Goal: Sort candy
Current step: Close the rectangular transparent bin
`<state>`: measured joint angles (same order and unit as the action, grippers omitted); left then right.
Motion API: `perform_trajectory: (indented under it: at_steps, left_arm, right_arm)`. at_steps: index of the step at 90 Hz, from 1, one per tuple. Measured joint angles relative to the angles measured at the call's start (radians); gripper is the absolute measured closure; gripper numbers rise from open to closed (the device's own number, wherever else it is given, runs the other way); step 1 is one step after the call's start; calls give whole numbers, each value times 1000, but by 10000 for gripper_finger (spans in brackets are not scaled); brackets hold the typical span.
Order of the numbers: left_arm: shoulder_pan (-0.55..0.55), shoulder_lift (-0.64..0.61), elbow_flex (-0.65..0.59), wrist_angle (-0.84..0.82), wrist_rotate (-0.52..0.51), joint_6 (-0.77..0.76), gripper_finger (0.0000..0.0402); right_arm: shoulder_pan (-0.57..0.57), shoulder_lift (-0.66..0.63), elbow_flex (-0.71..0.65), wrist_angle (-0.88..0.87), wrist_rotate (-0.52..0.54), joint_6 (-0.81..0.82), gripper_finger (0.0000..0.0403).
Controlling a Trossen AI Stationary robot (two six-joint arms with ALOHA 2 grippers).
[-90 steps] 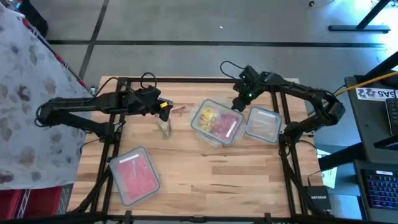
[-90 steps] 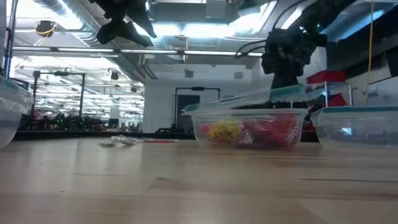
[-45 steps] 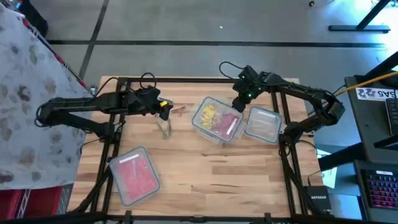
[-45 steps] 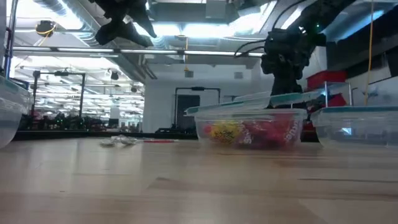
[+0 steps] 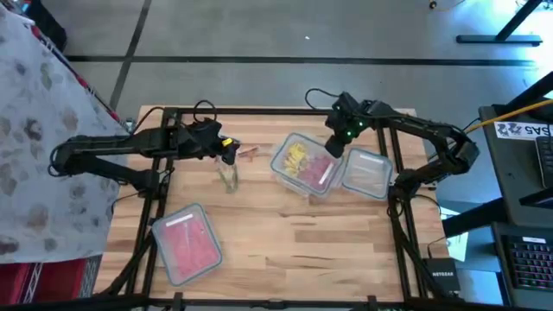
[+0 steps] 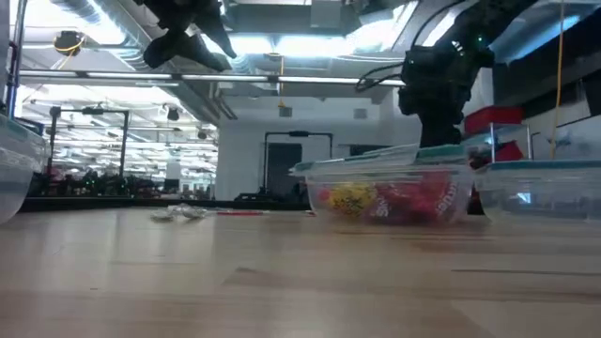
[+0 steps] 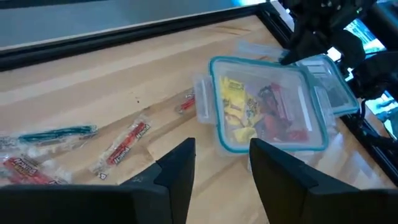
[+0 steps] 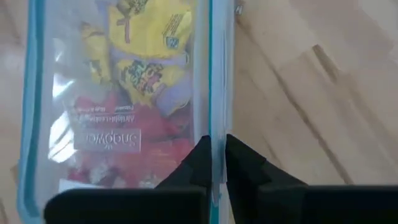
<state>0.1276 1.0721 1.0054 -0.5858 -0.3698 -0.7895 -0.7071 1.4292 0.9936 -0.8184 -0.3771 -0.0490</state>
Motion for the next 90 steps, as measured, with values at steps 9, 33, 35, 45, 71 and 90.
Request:
perform_trajectory:
  at_steps: [9,33,35,45,71,90]
  left_arm:
    - [0,0,0,0,0,0,265]
    - [1,0,0,0,-10,8,265]
    - [3,0,0,0,-10,10,265]
    - [6,0,0,0,-10,11,265]
    - [6,0,0,0,-11,7,265]
    - [6,0,0,0,-11,11,265]
  right_arm:
    - [1,0,0,-71,3,-1,375]
    - [1,0,-1,-114,148,-13,302]
    - [1,0,-1,-105,159,-17,296]
    - [0,0,-1,-49,185,-37,272]
    - [1,0,-1,33,187,-65,265]
    - [1,38,-1,174,194,-66,265]
